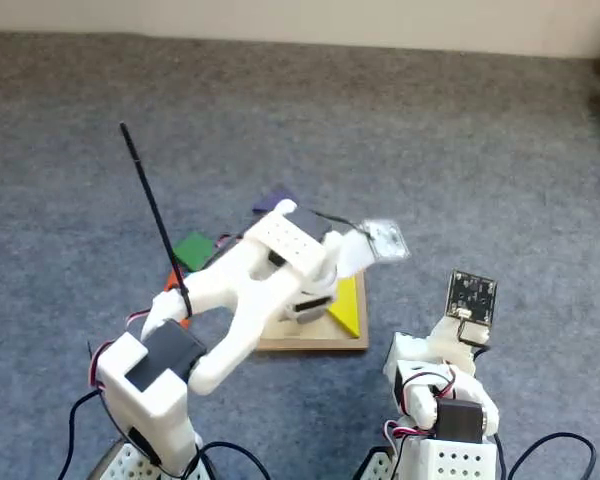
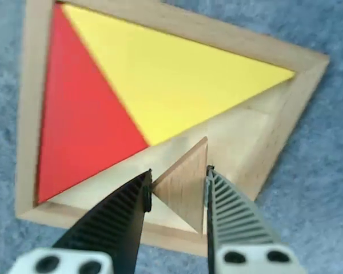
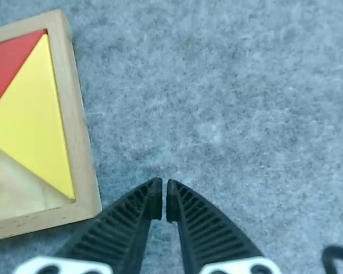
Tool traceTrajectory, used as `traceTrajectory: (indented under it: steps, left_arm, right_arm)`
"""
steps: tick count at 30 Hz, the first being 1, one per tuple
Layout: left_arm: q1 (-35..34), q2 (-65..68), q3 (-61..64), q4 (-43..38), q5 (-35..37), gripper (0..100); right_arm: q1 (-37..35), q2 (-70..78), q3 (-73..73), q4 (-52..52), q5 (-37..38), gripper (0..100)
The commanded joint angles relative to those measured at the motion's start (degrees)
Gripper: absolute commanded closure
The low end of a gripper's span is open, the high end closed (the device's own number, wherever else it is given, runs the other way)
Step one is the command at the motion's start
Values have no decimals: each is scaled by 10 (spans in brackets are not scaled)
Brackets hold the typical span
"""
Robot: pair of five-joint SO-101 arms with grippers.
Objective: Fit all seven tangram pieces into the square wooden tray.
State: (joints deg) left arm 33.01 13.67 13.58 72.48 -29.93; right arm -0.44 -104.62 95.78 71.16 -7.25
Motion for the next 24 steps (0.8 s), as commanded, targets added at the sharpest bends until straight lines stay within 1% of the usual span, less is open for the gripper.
traceTrajectory:
  steps: [1,4,6,9,13,16,19,21,24]
  left_arm:
    - [35,-40,-4,-6,13,920]
    - [32,-39,-9,-8,58,854]
    - [21,-41,-8,-13,63,823]
    - [14,-42,-9,-13,65,819]
    - [15,-43,-28,-5,97,818]
    - [10,-43,-56,31,99,821]
    - [-12,-49,-78,60,99,822]
    - [-34,-71,-72,60,99,822]
    - [-49,-121,-27,56,99,822]
  right_arm:
    - [7,-13,78,5,4,965]
    - [7,-13,78,5,4,965]
    - [7,-13,78,5,4,965]
    - [7,-13,78,5,4,965]
    - [7,-13,78,5,4,965]
    - [7,-13,78,5,4,965]
    - [7,-13,78,5,4,965]
    - [7,-13,78,5,4,965]
    - [7,-13,78,5,4,965]
